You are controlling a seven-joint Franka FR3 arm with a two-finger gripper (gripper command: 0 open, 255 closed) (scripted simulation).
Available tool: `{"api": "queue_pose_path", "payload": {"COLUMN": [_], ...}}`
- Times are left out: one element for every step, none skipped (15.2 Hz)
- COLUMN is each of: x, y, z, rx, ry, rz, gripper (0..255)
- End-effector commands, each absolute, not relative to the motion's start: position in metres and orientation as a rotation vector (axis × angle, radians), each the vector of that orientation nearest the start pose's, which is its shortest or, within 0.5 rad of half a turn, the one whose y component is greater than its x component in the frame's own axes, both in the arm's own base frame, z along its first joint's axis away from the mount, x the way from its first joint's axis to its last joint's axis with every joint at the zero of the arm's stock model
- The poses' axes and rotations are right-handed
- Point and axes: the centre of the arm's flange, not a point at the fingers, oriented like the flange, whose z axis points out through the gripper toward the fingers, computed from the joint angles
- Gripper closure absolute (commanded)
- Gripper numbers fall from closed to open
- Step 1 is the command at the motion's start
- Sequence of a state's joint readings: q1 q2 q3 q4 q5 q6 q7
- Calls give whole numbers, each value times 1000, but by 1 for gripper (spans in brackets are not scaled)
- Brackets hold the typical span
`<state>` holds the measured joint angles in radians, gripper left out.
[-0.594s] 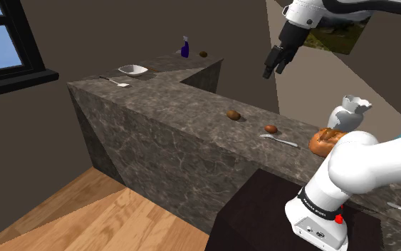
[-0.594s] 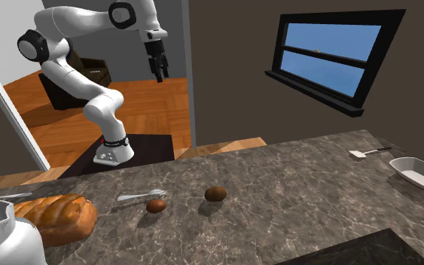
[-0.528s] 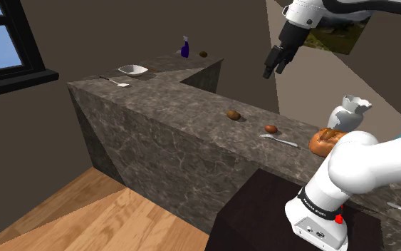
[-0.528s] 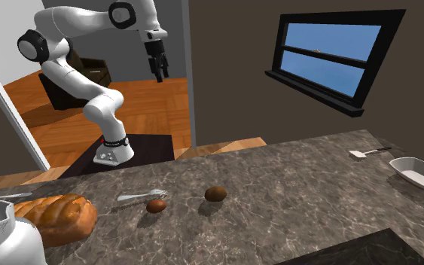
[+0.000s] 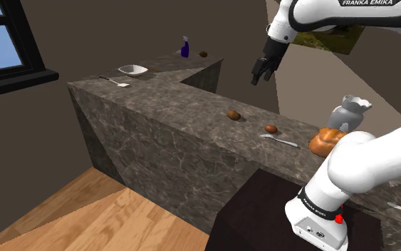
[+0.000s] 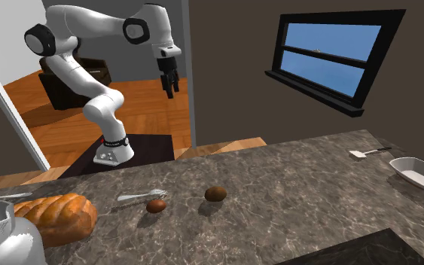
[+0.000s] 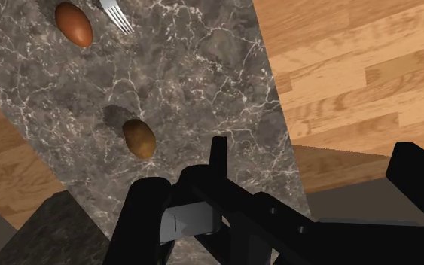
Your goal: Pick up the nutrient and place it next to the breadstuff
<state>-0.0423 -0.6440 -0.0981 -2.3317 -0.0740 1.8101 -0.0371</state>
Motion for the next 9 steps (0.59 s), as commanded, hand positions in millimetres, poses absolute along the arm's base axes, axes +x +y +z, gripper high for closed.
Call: {"api": "queue_pose_path", "payload": {"x": [379, 387, 395, 403, 411, 419, 427, 434, 442], "y": [-83, -91, -99, -106, -114, -122, -130, -137, -145], "z": [559, 551, 543, 535, 526, 518, 509, 501, 492], "rx": [-3154, -3152, -3150, -3148, -3146, -3144, -3142, -3140, -3137], "ry": [126, 130, 134, 139, 143, 147, 152, 156, 160], "rz": [-170, -160, -151, -141, -131, -122, -112, -102, -93], "gripper": [0, 0, 0, 0, 0, 0, 0, 0, 0]}}
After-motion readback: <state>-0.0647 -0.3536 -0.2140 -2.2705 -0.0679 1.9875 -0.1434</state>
